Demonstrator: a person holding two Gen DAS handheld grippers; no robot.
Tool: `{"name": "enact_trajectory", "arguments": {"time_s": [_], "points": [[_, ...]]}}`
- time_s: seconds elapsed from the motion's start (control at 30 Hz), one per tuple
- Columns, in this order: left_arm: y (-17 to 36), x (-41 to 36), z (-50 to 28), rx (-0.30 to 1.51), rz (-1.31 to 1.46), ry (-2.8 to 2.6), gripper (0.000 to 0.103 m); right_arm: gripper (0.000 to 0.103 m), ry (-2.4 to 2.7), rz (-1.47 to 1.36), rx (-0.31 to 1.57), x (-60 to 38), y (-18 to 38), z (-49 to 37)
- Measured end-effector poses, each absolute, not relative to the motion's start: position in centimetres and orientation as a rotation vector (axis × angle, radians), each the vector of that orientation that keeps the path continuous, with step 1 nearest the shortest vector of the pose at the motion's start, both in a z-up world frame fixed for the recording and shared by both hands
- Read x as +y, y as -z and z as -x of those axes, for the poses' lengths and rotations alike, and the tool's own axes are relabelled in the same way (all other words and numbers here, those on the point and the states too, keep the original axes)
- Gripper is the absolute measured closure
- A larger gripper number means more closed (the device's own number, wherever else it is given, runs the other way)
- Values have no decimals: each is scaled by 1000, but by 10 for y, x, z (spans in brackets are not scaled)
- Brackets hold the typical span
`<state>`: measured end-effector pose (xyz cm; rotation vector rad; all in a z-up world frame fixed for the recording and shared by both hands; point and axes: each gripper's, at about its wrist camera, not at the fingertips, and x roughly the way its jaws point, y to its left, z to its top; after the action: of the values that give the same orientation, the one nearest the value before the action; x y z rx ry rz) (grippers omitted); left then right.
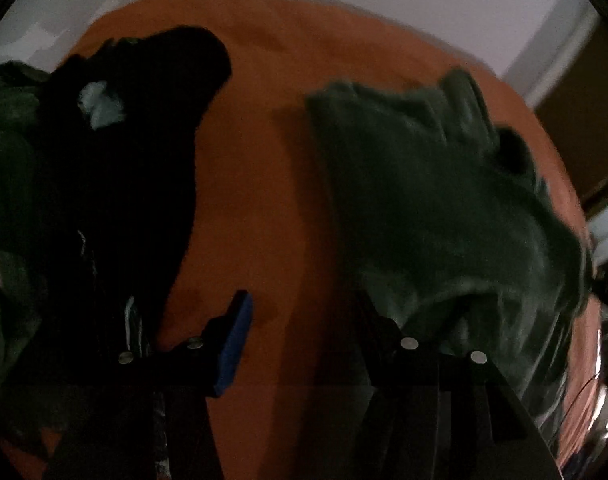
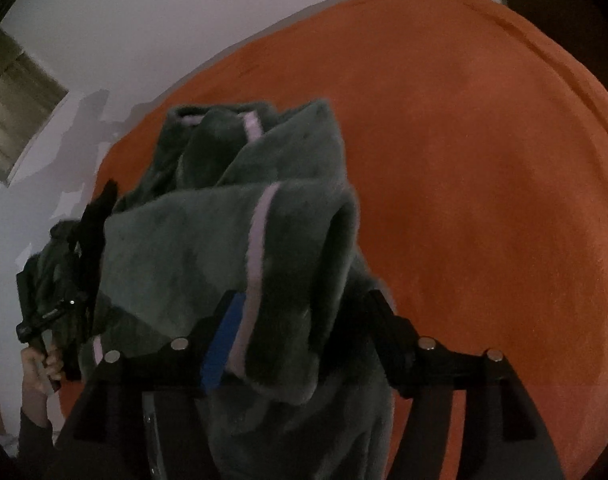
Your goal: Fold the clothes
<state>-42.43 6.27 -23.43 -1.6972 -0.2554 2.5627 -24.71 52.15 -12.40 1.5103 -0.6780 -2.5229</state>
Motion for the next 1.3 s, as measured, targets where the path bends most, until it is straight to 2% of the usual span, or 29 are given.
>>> {"name": "enact_trajectory", "arguments": {"time_s": [0.13, 0.27, 0.4, 0.47, 0.57, 0.73, 0.8, 0.97, 1.1, 1.23, 1.3], "points": [[253, 88, 432, -124, 1773, -2403, 47, 40, 2489, -1529, -665, 509, 131, 244], [267, 116, 448, 110, 1812, -2418, 44, 40, 2462, -1514, -664, 496, 123, 240], [270, 121, 458, 167, 1806, -2528, 46, 41, 2480, -1489, -595, 488, 117, 236], [262, 114, 453, 128, 1776, -2574, 56, 41, 2487, -1486, -572, 488, 116, 234], [250, 90, 443, 33, 1755, -2650, 57, 41, 2497, -1487, -563, 491, 116, 230], [253, 43, 434, -210, 1820, -2664, 48, 41, 2498, -1509, -556, 495, 121, 231], [251, 42, 433, -200, 1837, -2665, 43, 41, 2496, -1510, -560, 495, 122, 233], [243, 36, 423, -171, 1839, -2678, 43, 40, 2485, -1472, -548, 490, 117, 235], [238, 14, 408, -317, 1894, -2727, 43, 40, 2473, -1401, -514, 482, 109, 235], [206, 17, 415, -483, 1726, -2693, 43, 41, 2459, -1299, -448, 467, 101, 237], [191, 47, 425, -417, 1656, -2629, 43, 41, 2465, -1284, -396, 457, 103, 242]]}}
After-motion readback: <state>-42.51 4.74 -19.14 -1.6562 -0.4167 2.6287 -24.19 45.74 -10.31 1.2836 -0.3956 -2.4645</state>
